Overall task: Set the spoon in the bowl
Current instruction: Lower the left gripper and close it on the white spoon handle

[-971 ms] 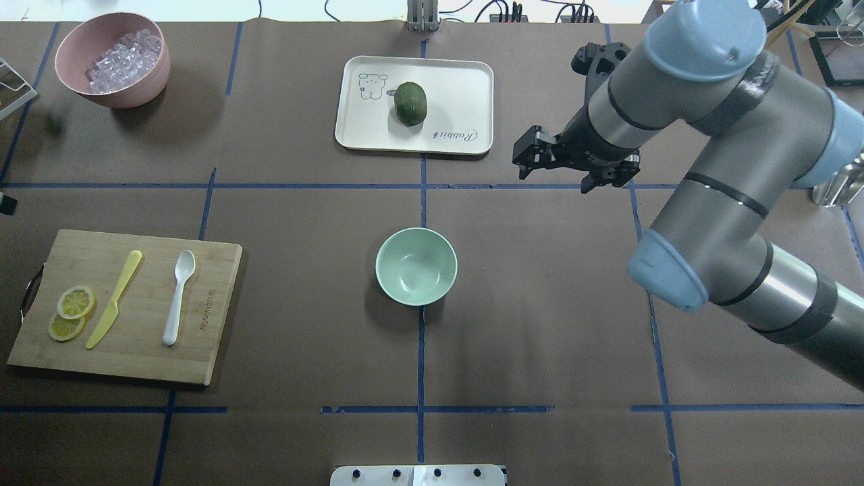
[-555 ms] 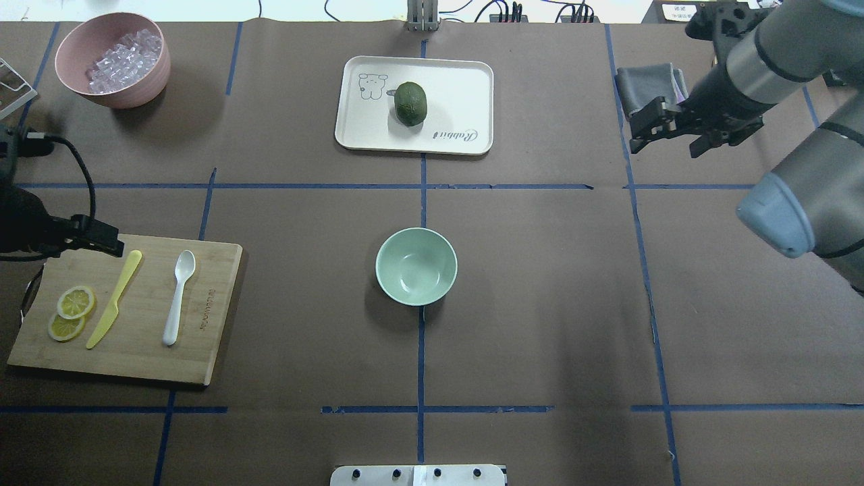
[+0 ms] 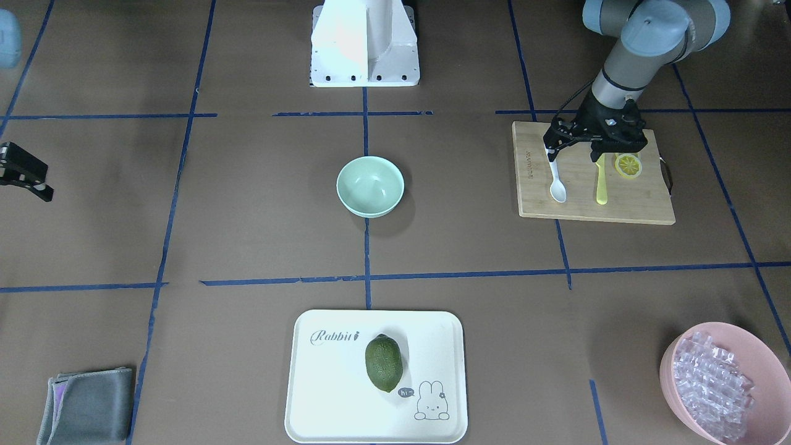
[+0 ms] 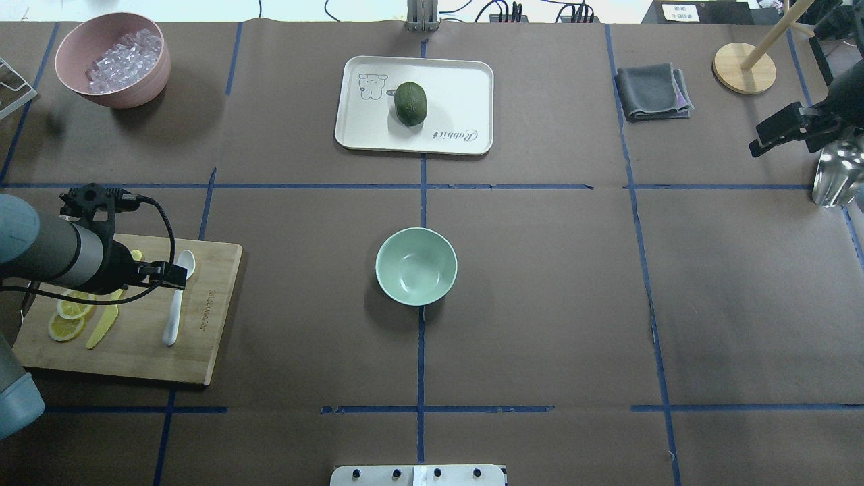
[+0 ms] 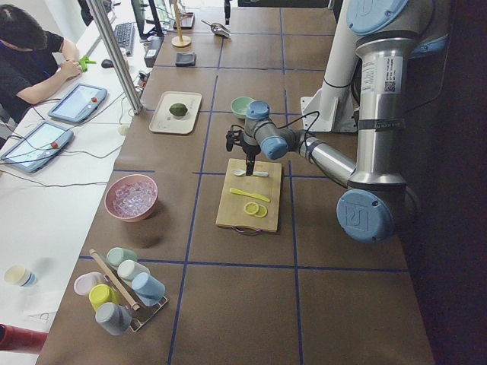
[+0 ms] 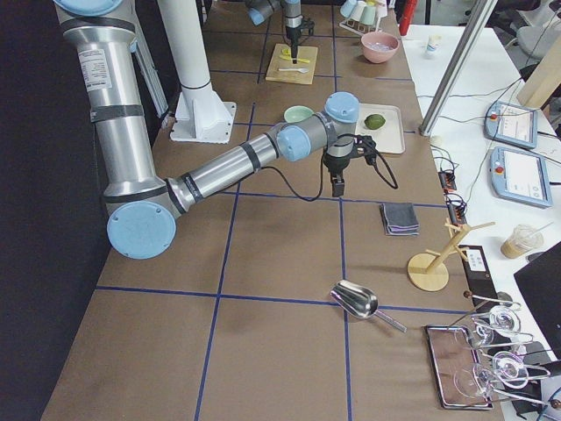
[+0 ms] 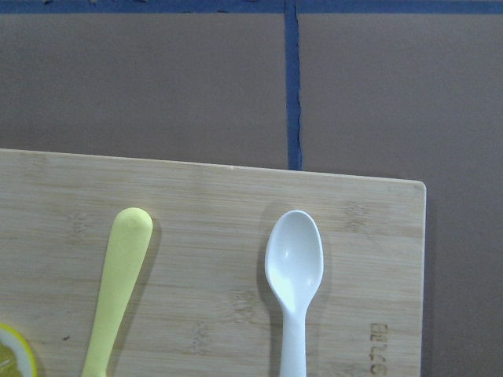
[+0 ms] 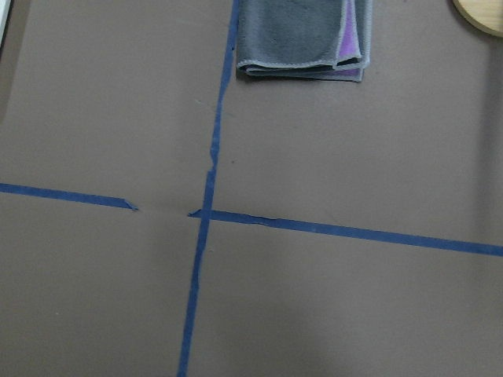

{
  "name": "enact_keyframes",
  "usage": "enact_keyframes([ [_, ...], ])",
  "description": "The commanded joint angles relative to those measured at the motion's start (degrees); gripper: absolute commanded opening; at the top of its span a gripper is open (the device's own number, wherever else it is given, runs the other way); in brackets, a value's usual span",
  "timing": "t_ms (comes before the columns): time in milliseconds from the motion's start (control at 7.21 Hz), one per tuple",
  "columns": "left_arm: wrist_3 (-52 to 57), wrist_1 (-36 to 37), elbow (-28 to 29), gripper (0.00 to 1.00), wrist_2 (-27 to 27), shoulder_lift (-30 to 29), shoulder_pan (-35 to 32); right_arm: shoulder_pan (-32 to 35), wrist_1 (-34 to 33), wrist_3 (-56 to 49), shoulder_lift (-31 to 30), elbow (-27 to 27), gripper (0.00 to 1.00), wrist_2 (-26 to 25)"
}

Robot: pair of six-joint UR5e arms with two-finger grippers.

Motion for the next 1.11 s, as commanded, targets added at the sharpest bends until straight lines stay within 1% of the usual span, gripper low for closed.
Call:
enact_keyframes([
  [0,-0.1,-0.3,3.4,0.94,0.3,-2.1,0.8,1.5,0.1,-2.4,-1.4,-0.1,1.00,0.0],
  [555,0.0,-0.4,5.4,0.86,0.2,-3.7,1.7,1.8,0.1,-2.4,-1.4,-0.1,1.00,0.0],
  [693,0.0,-0.4,5.4,0.82,0.1,-3.7,1.7,1.9,0.1,-2.4,-1.4,-0.1,1.00,0.0],
  [971,-0.1,-0.4,5.4,0.70,0.1,-3.7,1.7,1.9,0.0,-2.4,-1.4,-0.1,1.00,-0.1],
])
